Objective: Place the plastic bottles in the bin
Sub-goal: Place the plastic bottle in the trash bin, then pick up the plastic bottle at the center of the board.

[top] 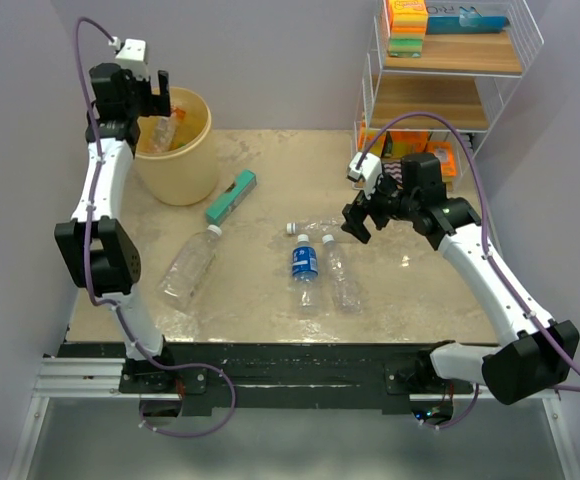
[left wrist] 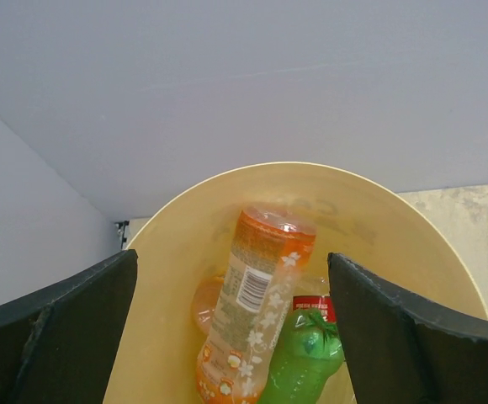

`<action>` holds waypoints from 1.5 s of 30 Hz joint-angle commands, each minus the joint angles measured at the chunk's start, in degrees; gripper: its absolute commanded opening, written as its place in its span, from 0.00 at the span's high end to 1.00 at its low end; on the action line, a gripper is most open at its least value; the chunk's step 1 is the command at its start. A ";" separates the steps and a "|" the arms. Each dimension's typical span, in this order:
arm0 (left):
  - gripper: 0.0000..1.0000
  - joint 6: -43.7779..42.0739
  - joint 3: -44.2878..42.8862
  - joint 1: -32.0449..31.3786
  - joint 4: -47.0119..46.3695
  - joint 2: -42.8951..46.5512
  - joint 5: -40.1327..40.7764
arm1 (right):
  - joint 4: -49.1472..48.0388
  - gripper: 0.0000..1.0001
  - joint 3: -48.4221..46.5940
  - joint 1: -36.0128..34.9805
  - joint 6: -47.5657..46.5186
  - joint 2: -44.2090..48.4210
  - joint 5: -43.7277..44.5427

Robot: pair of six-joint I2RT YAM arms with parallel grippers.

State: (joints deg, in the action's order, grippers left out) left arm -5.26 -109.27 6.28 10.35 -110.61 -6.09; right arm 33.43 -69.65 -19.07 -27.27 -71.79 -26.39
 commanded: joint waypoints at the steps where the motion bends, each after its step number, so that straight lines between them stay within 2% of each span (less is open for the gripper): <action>1: 0.01 -1.51 -1.74 -0.22 1.43 7.15 -2.70 | 0.32 0.01 -0.40 0.26 0.11 2.44 0.82; 5: 0.01 -1.95 0.73 -0.22 2.92 10.76 -5.60 | 0.32 0.01 -0.49 0.17 0.28 2.18 0.73; 10: 0.01 -3.44 2.22 -0.22 6.08 15.33 -13.32 | 0.58 0.01 -0.58 0.26 0.37 2.27 0.90; 19: 0.01 -6.43 6.08 -0.22 14.87 22.53 -23.96 | 2.08 0.01 -2.07 0.17 0.02 1.57 3.18; 24: 0.01 -9.42 9.34 -0.22 20.84 26.40 -28.71 | 3.74 0.01 -4.62 0.17 -3.22 -0.72 6.35; 33: 0.01 -14.86 15.66 -0.13 30.34 32.73 -31.79 | 5.94 0.01 -7.87 0.26 -8.50 -7.83 9.69; 45: 0.01 -23.83 25.86 -0.22 44.05 40.64 -29.87 | 5.24 0.01 -8.14 0.26 -8.42 -10.83 8.38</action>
State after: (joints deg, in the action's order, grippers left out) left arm -24.97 -86.65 6.28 48.16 -72.49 -36.03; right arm 39.55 -75.31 -19.07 -34.96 -82.76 -17.56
